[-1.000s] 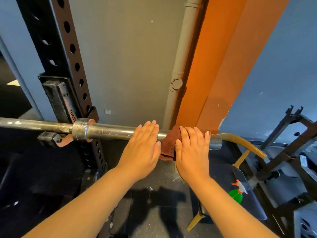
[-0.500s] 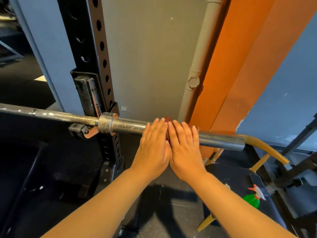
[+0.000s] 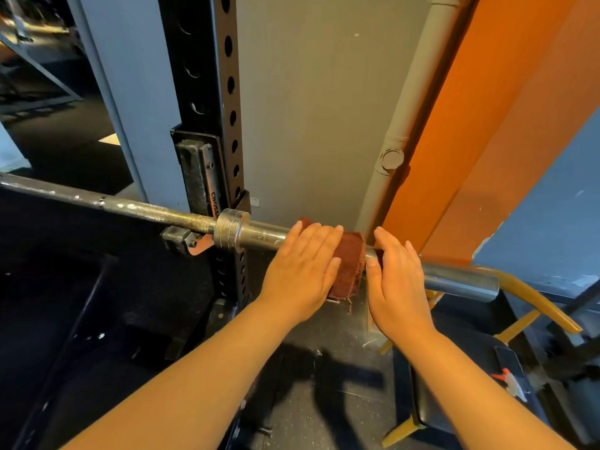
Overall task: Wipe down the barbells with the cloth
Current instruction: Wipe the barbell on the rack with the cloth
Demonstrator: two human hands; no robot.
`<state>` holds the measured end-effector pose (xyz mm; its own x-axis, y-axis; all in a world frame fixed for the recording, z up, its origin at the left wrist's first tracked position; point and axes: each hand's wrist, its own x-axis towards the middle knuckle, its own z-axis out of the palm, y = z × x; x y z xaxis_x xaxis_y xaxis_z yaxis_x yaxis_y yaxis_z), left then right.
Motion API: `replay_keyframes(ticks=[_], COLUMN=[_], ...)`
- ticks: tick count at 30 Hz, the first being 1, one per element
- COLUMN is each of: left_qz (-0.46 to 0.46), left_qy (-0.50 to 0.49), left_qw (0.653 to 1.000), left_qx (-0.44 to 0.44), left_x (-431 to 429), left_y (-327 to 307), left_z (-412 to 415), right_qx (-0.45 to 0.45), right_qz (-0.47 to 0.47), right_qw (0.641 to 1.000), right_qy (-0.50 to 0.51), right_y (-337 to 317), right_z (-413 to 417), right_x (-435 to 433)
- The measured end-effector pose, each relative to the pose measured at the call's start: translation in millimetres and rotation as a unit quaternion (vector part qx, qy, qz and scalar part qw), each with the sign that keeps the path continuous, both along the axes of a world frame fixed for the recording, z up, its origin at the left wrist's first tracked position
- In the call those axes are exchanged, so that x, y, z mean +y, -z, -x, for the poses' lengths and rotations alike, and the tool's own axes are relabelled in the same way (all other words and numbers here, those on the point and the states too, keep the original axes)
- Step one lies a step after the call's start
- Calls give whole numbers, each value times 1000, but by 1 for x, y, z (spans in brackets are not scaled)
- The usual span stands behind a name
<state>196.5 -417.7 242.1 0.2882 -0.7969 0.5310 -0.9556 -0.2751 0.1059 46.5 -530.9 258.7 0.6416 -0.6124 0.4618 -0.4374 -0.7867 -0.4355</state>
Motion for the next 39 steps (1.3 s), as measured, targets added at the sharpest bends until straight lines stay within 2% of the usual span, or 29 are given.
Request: replay_keyframes(ticks=[5,8,11,14,18,22,24,27,30,32,36,39], left_qz=[18,5,-11,29,36,4,17,40,58,46,-13,3], left_qy=[-98,-59,-10,-75,-152,-75,-72,-152,-218,-181,-62,-100], left_qw=[993,997,1000,996,983,997,997,985,967,976,998,995], left_qx=[64,47,4,47,94,30,30,65,117,111,17,28], left_x=[-4,-10,10,32,21,21,33,38,16,-1,4,24], left_y=[-5,-4,-4,-6,-13,-11,-11,-12,-14,-11,-1,0], left_z=[13,24,-7,-39,-15,-15,-31,-38,-11,13,15,-17], right_qx=[39,44,48,58,64,74,77,72,71,83,104,92], right_qz=[63,77,88,87,92,95,101,97,84,93,114,115], right_qw=[997,996,995,994,994,993,992,993,994,992,988,989], right_qy=[14,15,4,9,16,-1,-14,-13,8,6,-4,-7], right_y=[4,3,1,0,1,-2,-3,-3,-5,-6,-7,-8], right_z=[-5,-5,-3,-5,-7,-3,0,5,9,9,10,17], right_x=[2,2,0,0,2,0,-3,-5,-7,-9,-13,-16])
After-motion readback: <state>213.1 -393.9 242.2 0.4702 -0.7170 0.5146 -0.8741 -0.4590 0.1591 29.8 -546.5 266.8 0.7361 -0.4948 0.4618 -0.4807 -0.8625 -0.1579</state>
